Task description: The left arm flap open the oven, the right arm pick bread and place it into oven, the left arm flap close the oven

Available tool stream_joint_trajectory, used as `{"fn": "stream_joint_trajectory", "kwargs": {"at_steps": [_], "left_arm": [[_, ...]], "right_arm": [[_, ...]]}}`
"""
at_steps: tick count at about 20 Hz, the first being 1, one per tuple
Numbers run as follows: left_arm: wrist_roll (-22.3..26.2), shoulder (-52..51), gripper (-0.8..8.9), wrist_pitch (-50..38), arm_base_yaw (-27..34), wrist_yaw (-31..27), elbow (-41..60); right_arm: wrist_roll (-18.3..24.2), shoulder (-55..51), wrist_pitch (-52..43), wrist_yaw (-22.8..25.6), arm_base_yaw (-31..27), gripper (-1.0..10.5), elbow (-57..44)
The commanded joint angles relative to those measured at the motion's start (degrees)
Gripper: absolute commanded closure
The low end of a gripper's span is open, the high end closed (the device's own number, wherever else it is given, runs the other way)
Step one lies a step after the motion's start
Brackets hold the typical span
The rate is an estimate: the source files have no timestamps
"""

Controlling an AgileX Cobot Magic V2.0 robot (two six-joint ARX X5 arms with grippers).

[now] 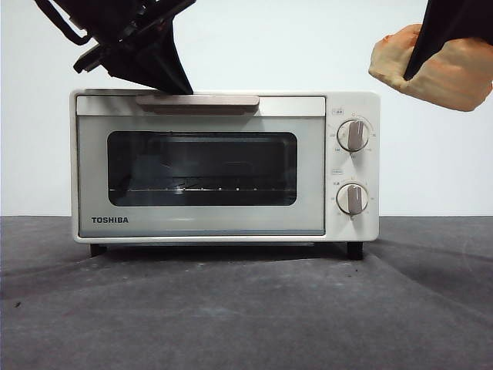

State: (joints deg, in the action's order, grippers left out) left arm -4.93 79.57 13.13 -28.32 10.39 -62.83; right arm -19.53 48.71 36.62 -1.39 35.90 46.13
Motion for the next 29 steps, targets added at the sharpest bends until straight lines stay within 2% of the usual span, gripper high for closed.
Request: {"fn": "stream_joint_trajectory", "kwargs": {"at_steps": [1, 17, 25, 29], "left_arm": [[1.1, 1.7, 8.03, 3.7, -1.1, -0.1, -0.6], [-0.7, 1.7, 8.03, 26.0, -11.8, 0.1, -0.6], [-0.7, -0.1, 8.03, 27.9, -12.5, 0.1, -0.6], [-0.6, -4.5, 8.03, 27.3, -10.2, 0.1, -0.6]], "right_arm": [[0.6, 0.1, -0.6, 0.2, 0.5, 8.7, 1.2], [2.0, 0.1, -0.6, 0.2, 0.5, 8.7, 1.2], [2.0, 0.1, -0.6, 0.2, 0.5, 8.7, 1.1], [2.0, 0.2, -0.6, 0.2, 0.5, 8.7, 1.2]]}}
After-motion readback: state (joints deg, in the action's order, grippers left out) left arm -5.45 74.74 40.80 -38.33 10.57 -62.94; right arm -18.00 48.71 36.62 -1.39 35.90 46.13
